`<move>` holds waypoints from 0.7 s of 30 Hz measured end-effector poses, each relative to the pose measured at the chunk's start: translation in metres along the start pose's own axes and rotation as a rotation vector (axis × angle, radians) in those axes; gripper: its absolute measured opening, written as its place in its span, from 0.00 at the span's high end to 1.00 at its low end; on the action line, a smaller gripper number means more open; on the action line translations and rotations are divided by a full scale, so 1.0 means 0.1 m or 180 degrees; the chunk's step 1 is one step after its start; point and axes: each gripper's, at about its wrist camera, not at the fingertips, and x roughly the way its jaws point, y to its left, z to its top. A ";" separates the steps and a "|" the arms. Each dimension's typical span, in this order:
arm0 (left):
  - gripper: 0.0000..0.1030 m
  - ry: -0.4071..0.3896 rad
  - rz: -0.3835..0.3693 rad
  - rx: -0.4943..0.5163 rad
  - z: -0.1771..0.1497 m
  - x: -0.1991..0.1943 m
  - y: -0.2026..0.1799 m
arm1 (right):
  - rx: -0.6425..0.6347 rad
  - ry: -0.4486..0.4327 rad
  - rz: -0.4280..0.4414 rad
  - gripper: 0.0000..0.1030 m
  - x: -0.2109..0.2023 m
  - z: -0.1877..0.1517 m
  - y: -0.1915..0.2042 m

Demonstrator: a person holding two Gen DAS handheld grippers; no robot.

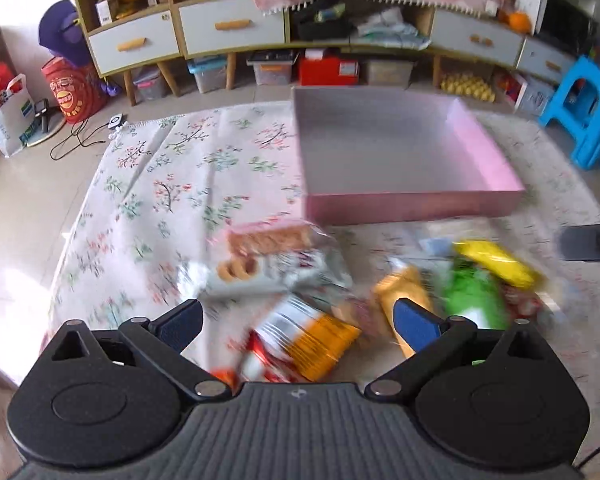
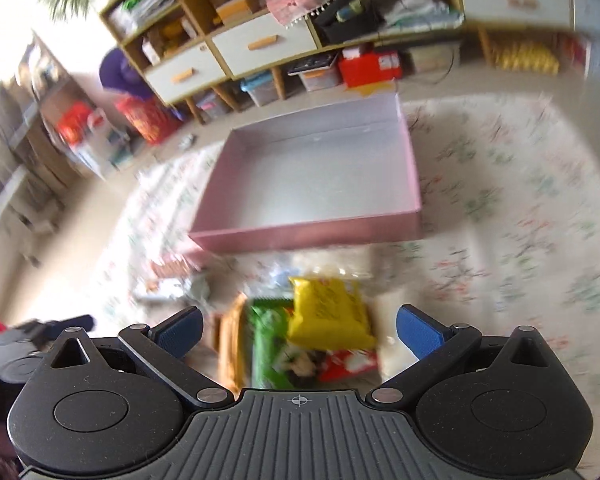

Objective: Organize snacks
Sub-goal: 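Grasp the pink wafer pack with the left tool while the right tool grasps the yellow bag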

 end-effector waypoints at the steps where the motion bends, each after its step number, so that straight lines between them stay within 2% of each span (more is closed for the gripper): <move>1: 0.08 0.0004 -0.0062 0.0072 0.05 0.09 0.05 | 0.0081 0.0056 0.0094 0.01 0.06 0.02 -0.05; 3: 0.15 -0.0016 -0.0206 0.0202 0.10 0.25 0.15 | 0.0196 0.0104 0.0269 0.02 0.13 0.06 -0.14; 6: 0.17 -0.0021 -0.0326 0.0351 0.15 0.41 0.28 | 0.0372 0.0142 0.0442 0.05 0.19 0.13 -0.25; 10: 0.17 0.0014 -0.0467 0.0505 0.19 0.55 0.38 | 0.0421 0.0172 0.0450 0.12 0.24 0.19 -0.33; 15: 0.17 0.0050 -0.0734 0.0846 0.16 0.63 0.37 | 0.0374 0.0298 0.0430 0.20 0.35 0.20 -0.35; 18: 0.19 0.0118 -0.0849 0.0771 0.18 0.67 0.44 | 0.0284 0.0334 0.0353 0.24 0.39 0.20 -0.34; 21: 0.19 0.0254 -0.1092 0.0656 0.14 0.66 0.48 | 0.0280 0.0370 0.0338 0.27 0.41 0.20 -0.35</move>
